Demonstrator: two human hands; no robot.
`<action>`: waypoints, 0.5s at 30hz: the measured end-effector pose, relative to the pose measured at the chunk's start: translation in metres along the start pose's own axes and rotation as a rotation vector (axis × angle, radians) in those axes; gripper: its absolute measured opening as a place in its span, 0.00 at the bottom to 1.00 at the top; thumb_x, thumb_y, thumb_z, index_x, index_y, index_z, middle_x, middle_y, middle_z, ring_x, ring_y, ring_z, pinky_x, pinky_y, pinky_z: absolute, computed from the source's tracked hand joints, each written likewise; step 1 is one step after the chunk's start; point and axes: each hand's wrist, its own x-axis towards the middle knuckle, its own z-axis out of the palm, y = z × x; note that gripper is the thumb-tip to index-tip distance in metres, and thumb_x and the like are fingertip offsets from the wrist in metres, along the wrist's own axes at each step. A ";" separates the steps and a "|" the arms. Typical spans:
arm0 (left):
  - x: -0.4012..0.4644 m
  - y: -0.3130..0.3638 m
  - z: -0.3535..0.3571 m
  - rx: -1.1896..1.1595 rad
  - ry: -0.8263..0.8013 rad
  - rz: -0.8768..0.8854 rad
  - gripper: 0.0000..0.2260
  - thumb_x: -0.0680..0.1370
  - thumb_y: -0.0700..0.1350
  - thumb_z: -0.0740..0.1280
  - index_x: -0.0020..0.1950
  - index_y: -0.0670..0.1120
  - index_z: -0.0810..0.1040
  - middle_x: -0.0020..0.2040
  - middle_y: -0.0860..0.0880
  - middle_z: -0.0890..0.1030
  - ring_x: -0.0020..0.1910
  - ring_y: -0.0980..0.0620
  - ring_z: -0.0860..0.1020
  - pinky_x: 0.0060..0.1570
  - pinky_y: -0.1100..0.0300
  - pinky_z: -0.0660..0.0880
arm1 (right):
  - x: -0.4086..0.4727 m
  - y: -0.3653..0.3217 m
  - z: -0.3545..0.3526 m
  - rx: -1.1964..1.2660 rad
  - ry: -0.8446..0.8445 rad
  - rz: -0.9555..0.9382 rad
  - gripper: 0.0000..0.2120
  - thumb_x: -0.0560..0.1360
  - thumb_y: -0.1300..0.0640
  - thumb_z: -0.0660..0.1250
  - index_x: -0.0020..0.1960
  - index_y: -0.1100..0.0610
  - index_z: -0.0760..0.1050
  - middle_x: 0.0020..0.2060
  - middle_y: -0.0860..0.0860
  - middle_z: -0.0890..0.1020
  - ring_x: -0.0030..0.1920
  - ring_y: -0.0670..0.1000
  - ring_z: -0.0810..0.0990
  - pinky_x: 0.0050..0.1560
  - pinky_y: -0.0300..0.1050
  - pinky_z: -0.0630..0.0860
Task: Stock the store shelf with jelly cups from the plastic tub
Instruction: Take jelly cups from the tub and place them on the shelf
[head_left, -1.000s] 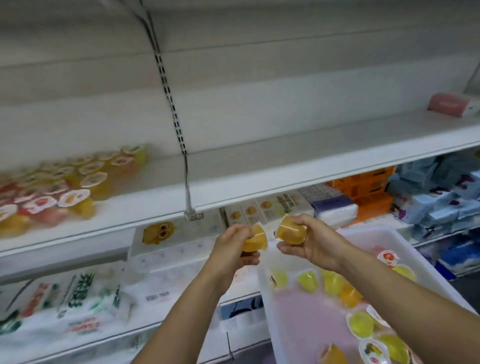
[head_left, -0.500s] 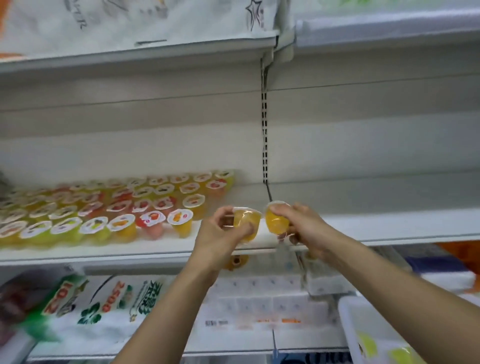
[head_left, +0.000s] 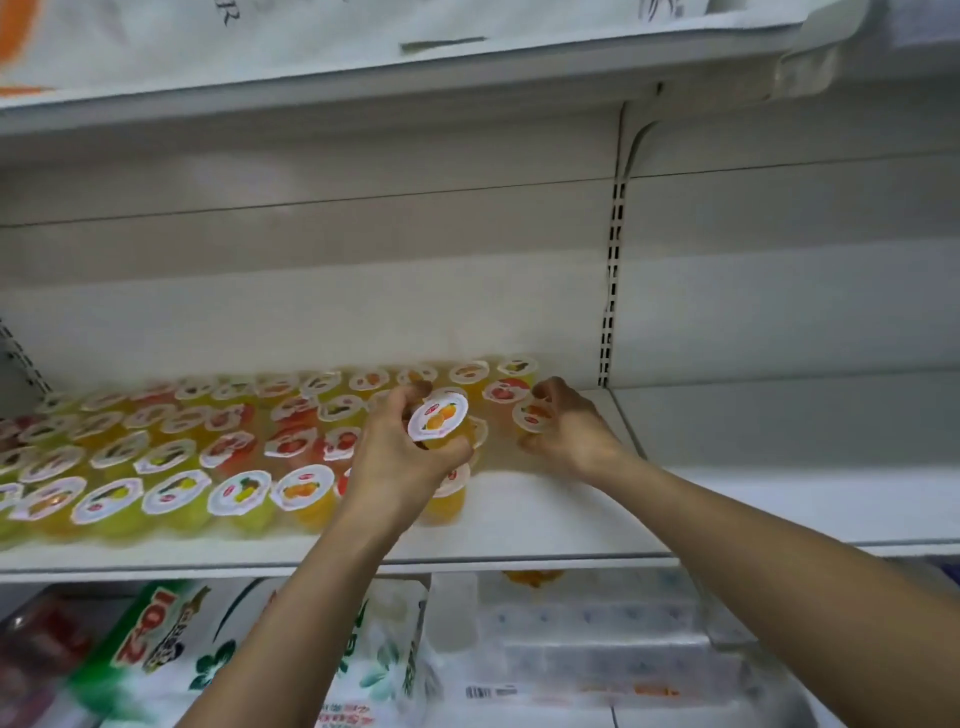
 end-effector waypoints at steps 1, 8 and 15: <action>0.004 -0.002 -0.002 0.020 -0.003 0.009 0.28 0.67 0.44 0.76 0.65 0.53 0.72 0.57 0.51 0.77 0.51 0.53 0.78 0.47 0.57 0.77 | 0.004 -0.001 0.003 -0.044 -0.012 0.013 0.28 0.69 0.54 0.73 0.66 0.55 0.67 0.61 0.52 0.76 0.59 0.53 0.77 0.57 0.45 0.74; 0.024 -0.004 -0.006 0.100 -0.039 0.088 0.23 0.67 0.47 0.76 0.60 0.55 0.76 0.53 0.55 0.77 0.48 0.59 0.77 0.43 0.65 0.73 | 0.011 -0.004 0.014 -0.101 -0.018 0.060 0.27 0.69 0.54 0.72 0.65 0.53 0.66 0.63 0.50 0.73 0.60 0.53 0.75 0.56 0.45 0.73; 0.027 0.003 0.014 0.541 -0.041 0.235 0.28 0.61 0.65 0.69 0.60 0.58 0.78 0.52 0.55 0.82 0.55 0.48 0.75 0.54 0.55 0.69 | -0.004 -0.009 -0.001 -0.115 -0.057 -0.002 0.36 0.71 0.52 0.70 0.73 0.50 0.57 0.66 0.54 0.68 0.67 0.56 0.66 0.65 0.49 0.69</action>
